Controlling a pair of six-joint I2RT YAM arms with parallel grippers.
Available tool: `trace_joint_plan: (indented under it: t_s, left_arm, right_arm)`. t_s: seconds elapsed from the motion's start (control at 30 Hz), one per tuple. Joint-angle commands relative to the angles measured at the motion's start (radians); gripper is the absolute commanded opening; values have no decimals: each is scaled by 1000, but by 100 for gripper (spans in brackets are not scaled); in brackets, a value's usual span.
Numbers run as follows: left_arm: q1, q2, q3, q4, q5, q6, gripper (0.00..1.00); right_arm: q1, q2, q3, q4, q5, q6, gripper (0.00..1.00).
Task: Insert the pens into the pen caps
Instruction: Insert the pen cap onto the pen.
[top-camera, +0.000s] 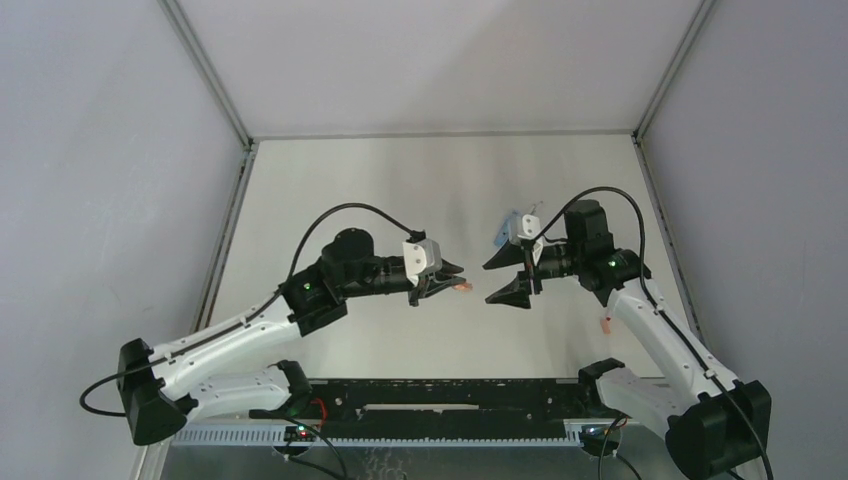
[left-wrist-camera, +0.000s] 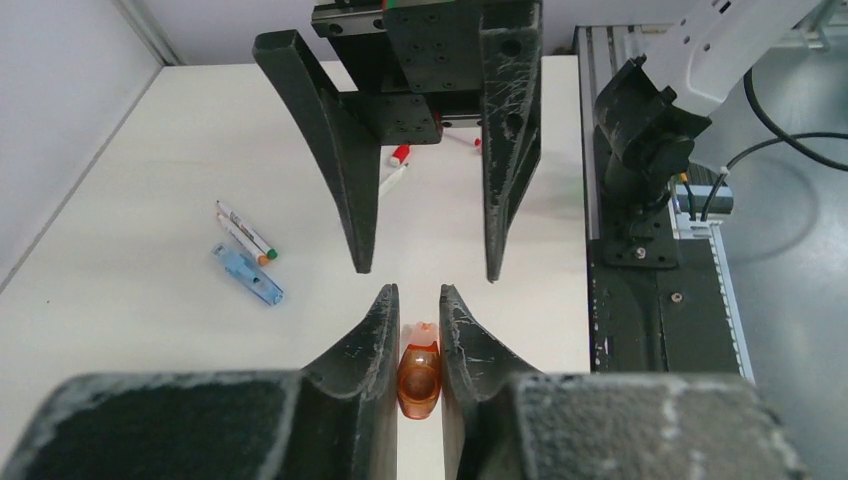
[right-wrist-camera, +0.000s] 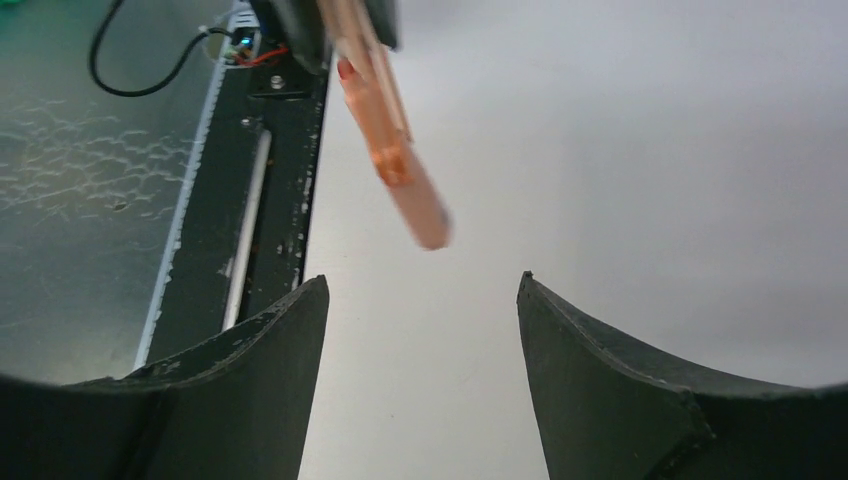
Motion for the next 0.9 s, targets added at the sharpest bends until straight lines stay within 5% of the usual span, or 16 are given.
trace_joint_plan:
  t_s: [0.0, 0.47, 0.87]
  left_arm:
    - [-11, 15, 82, -67, 21, 54, 0]
    - [-15, 42, 105, 26, 43, -45, 0]
    - [-15, 31, 95, 70, 22, -92, 0]
  right_arm:
    - [39, -15, -19, 6, -111, -62, 75]
    - [127, 8, -41, 155, 6, 109, 64]
    - [138, 3, -42, 173, -5, 132, 30]
